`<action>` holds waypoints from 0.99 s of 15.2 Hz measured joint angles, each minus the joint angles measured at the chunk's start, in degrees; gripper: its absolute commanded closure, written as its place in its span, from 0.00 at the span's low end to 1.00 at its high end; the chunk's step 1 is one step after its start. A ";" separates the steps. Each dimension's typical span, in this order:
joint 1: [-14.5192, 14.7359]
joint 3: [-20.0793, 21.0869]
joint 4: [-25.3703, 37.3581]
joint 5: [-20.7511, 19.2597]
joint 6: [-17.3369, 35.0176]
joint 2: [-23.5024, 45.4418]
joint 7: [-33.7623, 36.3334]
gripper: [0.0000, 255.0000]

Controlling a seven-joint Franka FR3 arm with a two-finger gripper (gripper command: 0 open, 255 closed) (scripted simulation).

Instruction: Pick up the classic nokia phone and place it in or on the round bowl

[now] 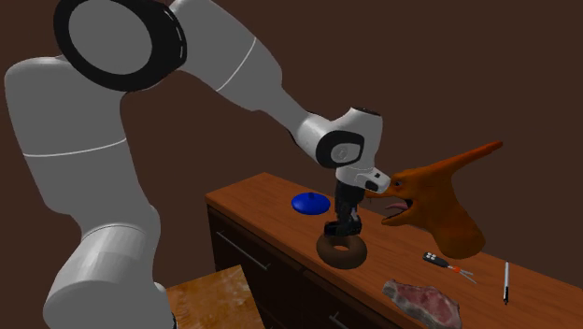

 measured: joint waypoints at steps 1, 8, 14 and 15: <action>-0.01 0.00 -0.35 0.01 0.73 0.38 -0.11 1.00; -0.01 -0.01 -1.07 0.01 2.81 1.74 -0.36 1.00; -0.02 -0.01 -1.05 0.01 2.83 1.77 -0.36 0.00; -0.02 -0.01 -1.05 0.01 2.83 1.77 -0.36 0.00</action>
